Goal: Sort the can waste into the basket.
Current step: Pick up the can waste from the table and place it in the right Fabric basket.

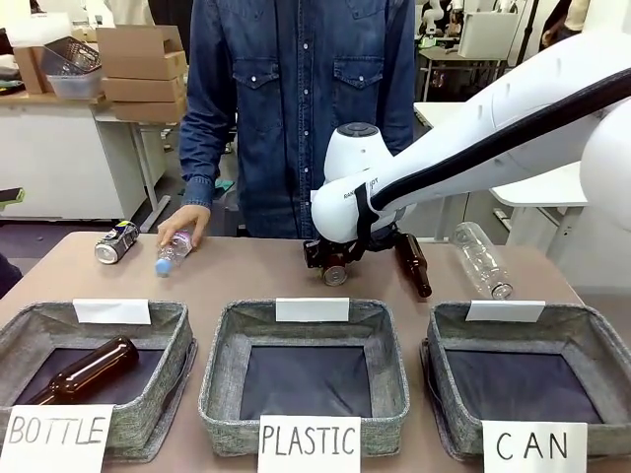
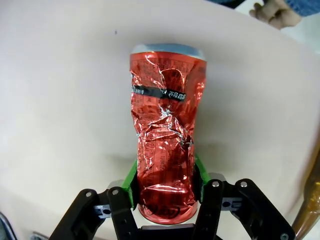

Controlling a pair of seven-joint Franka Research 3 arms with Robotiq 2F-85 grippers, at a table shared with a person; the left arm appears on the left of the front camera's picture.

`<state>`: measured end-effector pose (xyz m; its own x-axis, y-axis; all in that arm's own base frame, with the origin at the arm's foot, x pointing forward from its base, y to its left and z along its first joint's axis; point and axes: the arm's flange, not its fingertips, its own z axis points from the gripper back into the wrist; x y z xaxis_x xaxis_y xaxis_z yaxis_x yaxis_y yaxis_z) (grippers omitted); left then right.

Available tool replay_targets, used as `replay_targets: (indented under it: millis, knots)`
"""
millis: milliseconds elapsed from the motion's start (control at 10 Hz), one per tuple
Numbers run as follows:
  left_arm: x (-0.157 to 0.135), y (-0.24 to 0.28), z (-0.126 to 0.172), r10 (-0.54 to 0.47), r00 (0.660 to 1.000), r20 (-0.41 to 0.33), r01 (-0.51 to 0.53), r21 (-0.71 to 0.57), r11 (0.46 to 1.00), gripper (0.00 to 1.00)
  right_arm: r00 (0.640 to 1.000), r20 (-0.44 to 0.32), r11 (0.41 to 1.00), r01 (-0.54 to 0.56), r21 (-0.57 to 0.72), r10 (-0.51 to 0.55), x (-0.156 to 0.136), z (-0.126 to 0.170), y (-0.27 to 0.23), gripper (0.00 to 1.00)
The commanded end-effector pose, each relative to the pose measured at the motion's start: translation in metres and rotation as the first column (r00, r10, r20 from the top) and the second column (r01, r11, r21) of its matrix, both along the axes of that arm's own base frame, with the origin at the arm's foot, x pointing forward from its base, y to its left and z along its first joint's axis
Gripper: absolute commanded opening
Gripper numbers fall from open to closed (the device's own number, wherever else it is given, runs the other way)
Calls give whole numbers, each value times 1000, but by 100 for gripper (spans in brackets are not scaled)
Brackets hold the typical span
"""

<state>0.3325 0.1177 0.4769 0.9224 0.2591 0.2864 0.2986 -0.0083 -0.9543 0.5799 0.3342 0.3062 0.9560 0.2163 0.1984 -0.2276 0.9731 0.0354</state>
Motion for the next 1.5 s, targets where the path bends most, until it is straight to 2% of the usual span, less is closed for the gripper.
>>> replay_targets:
  millis: [0, 100, 200, 300, 400, 500, 600, 800, 1000, 1100, 1400]
  knots:
    - [0, 0, 2, -1, 1000, 27, 1, -16, 1000, 100, 999, 34, 1000, 27, -9, -26, 2, -1, 0, 0]
    - [0, 0, 2, -1, 1000, 27, 1, -16, 1000, 100, 1000, 18, 1000, 4, 11, -5, -3, 10, -6, 0]
    - [0, 0, 2, -1, 1000, 27, 1, -16, 1000, 100, 999, -8, 998, -42, 42, 42, -23, 41, -25, 0]
    - [0, 0, 2, -1, 1000, 27, 1, -16, 1000, 100, 997, -19, 995, -72, 63, 73, -59, 86, -56, 0]
    - [0, 0, 2, -1, 1000, 27, 1, -16, 1000, 100, 998, -45, 996, -42, 83, 46, -102, 127, -89, 0]
    - [0, 0, 2, -1, 1000, 27, 1, -16, 1000, 100, 994, -90, 992, -55, 114, 65, -150, 158, -119, 0]
    - [0, 0, 2, -1, 1000, 27, 1, -16, 1000, 100, 992, -95, 987, -72, 145, 86, -185, 175, -141, 0]
    - [0, 0, 2, -1, 1000, 27, 1, -16, 1000, 100, 997, -53, 976, -43, 213, 55, -241, 205, -205, 0]
    - [0, 0, 2, -1, 1000, 27, 1, -16, 1000, 100, 988, -133, 980, -54, 192, 81, -291, 213, -273, 0]
    - [0, 0, 2, -1, 1000, 27, 1, -16, 1000, 100, 984, -180, 988, 32, 153, -4, -304, 209, -299, 0]
    - [0, 0, 2, -1, 1000, 27, 1, -16, 1000, 100, 970, -236, 985, 98, 141, -62, -312, 188, -318, 0]
